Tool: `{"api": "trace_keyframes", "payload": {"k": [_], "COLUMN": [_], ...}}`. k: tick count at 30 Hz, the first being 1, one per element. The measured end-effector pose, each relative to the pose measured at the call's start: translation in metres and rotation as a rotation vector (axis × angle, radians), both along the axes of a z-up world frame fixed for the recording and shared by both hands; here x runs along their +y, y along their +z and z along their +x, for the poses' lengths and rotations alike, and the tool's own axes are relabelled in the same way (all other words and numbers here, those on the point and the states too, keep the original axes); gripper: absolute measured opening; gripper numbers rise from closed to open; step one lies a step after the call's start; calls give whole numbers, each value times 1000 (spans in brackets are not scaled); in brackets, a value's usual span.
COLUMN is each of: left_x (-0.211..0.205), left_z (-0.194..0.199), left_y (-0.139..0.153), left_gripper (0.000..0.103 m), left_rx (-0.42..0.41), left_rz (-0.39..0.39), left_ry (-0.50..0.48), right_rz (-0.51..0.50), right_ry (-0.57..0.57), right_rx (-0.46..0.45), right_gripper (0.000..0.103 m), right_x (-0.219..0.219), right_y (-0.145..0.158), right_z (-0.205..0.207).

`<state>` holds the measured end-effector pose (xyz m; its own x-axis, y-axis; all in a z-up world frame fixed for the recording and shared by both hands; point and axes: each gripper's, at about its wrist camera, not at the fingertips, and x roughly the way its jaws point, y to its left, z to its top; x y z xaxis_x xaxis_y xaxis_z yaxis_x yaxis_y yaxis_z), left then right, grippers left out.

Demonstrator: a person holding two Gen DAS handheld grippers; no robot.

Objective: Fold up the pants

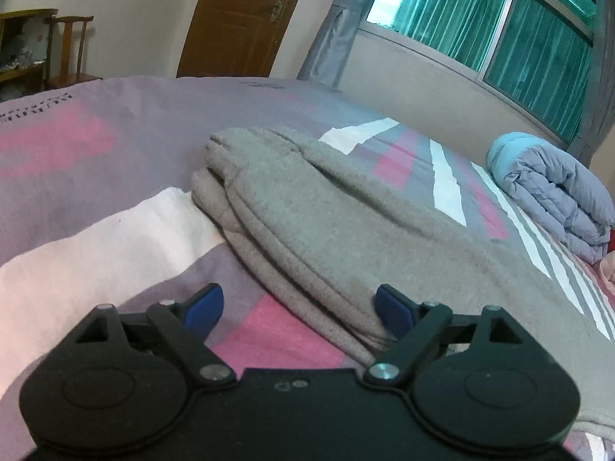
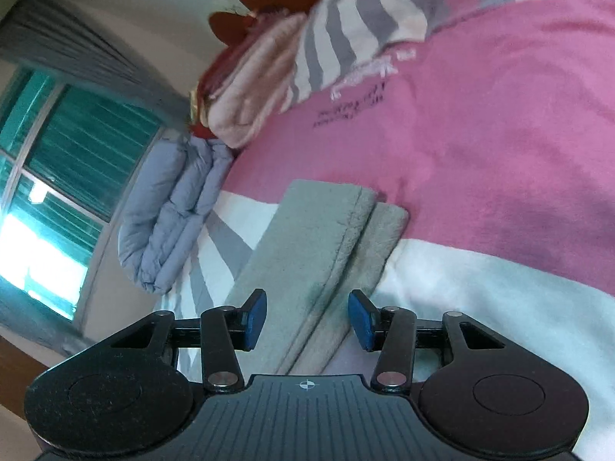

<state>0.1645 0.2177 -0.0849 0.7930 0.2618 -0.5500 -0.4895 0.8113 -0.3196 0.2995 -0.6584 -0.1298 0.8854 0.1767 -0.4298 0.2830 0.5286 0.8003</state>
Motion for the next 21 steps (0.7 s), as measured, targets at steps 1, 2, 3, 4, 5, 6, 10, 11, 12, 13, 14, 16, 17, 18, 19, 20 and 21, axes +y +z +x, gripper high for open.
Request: {"api": "trace_keyframes", "payload": {"k": [1,2,3,4,5,6,10,11,12,13,14,16,17,18,19,20,21], "left_x": [1,2,2,1,1,-1,-2,-2,-2,-2,-2,-2,-2,-2,-2,-1,-1], "left_z": [0,0,0,2,2,5,5,5,5,5,5,3,4,4,4,4,4], "left_y": [-1,-1,-2,-2,-3,-2,0,0,0,0,0,0,0,-1,-1,-1,-1], "left_gripper": [81,81,81,81,82,82,83,83,83,83,83,83,83,83,83,83,83], "left_rx": [-3,-4,-5,-4,-3,-2,-2,-3,-3,-5,-6,-8,-9,-9,-8,-8,-9], "left_rz": [-4,-5,-6,-4,-2,0,-2,-2,-3,-5,-6,-9,-9,-9,-9,-9,-9], "left_ry": [0,0,0,0,0,0,-2,-3,-3,-3,-3,-4,-4,-4,-4,-4,-4], "right_rz": [-1,1,-5,-11,-13,-19,-38,-18,-11,-22,-28,-26,-28,-30,-27,-31,-43], "right_ry": [-5,-7,-6,-5,-6,-9,21,29,38,48,54,59,59,61,64,63,62], "right_rx": [19,14,6,4,6,13,59,70,65,43,16,-39,-55,-63,-60,-45,-16], "right_gripper": [48,48,48,48,48,48,5,4,4,4,4,4,4,4,4,4,4], "right_x": [-1,-2,-3,-4,-4,-5,-5,-8,-10,-11,-11,-11,-10,-9,-9,-9,-10], "right_y": [-2,-3,-3,-3,-3,-2,-3,-5,-5,-1,5,18,23,26,25,22,15], "right_z": [6,10,14,18,22,24,38,41,40,37,32,17,9,3,0,1,5]}}
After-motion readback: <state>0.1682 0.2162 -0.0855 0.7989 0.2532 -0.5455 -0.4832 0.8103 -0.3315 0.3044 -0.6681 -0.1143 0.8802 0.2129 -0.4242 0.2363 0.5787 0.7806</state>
